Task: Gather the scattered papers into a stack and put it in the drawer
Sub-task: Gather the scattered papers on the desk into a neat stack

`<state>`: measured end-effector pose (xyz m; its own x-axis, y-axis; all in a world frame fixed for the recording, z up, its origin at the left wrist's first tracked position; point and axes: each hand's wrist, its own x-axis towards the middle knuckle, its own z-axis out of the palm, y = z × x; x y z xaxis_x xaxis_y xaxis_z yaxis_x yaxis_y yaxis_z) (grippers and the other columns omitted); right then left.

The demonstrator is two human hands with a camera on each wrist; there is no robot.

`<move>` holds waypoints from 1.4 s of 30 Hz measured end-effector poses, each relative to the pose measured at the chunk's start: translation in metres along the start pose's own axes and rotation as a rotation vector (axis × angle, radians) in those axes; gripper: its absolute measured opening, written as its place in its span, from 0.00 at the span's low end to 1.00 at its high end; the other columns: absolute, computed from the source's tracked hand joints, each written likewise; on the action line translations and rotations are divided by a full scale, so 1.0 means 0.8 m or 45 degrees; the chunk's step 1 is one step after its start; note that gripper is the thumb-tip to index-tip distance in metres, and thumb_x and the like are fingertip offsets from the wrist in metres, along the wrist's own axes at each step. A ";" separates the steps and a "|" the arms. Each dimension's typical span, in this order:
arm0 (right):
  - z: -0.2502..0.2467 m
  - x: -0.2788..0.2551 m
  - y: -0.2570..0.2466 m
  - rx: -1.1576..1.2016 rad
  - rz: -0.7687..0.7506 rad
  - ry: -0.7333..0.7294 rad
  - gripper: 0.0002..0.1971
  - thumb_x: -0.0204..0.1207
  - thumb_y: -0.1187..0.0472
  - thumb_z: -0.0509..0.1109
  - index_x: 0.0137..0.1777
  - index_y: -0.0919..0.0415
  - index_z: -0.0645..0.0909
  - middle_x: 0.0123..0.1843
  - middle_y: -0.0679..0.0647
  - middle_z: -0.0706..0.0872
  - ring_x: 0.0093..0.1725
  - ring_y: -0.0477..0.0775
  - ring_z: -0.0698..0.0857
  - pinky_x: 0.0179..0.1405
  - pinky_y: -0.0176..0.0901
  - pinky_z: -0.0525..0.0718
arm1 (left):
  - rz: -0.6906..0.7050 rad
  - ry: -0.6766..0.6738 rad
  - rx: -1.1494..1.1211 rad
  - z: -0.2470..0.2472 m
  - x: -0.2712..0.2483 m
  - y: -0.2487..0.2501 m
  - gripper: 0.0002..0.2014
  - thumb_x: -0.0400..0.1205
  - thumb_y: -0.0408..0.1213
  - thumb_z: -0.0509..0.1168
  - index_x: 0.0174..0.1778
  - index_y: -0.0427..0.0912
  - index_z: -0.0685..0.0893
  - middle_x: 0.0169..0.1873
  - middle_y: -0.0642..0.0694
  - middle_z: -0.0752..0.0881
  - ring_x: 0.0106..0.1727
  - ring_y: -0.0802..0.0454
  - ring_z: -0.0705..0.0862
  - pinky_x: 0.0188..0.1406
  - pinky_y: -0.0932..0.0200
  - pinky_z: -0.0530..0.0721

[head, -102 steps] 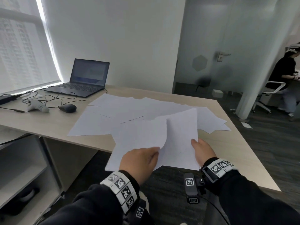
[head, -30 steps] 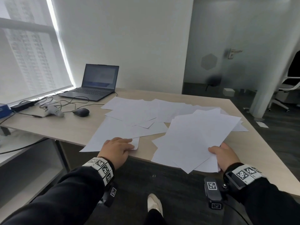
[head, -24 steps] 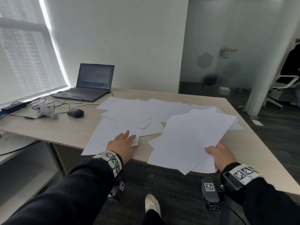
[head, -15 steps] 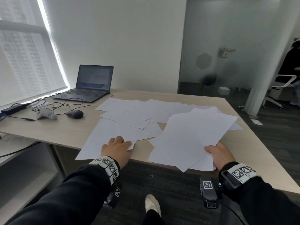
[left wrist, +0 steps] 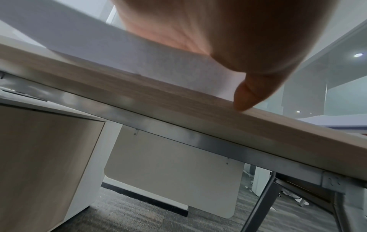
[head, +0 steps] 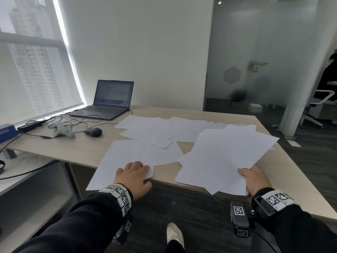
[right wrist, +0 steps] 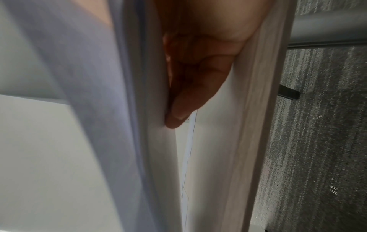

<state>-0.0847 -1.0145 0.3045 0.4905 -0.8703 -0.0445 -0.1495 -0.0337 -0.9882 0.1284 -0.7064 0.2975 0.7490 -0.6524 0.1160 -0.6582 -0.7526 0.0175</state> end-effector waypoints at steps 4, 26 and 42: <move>0.003 0.002 0.001 -0.008 0.000 0.028 0.04 0.77 0.67 0.67 0.50 0.61 0.80 0.45 0.60 0.86 0.45 0.62 0.84 0.45 0.49 0.79 | 0.019 -0.040 -0.104 0.000 -0.008 -0.001 0.36 0.76 0.70 0.44 0.80 0.61 0.63 0.82 0.57 0.63 0.82 0.52 0.59 0.76 0.41 0.58; 0.002 0.005 0.003 -0.028 -0.009 -0.062 0.05 0.77 0.68 0.67 0.51 0.63 0.80 0.49 0.62 0.86 0.47 0.61 0.84 0.46 0.48 0.80 | -0.208 -0.173 -0.232 -0.010 0.030 0.000 0.37 0.80 0.60 0.54 0.85 0.53 0.55 0.86 0.53 0.55 0.85 0.48 0.54 0.81 0.41 0.56; 0.001 0.004 0.004 0.026 -0.023 -0.089 0.06 0.78 0.70 0.66 0.48 0.59 0.80 0.49 0.63 0.86 0.48 0.63 0.84 0.46 0.49 0.78 | 0.017 -0.058 -0.109 -0.009 0.017 -0.005 0.31 0.76 0.70 0.54 0.62 0.49 0.77 0.77 0.51 0.69 0.77 0.49 0.68 0.72 0.45 0.74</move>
<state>-0.0833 -1.0170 0.3014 0.5519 -0.8331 -0.0361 -0.1227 -0.0382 -0.9917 0.1403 -0.7117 0.3063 0.7416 -0.6670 0.0714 -0.6706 -0.7348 0.1017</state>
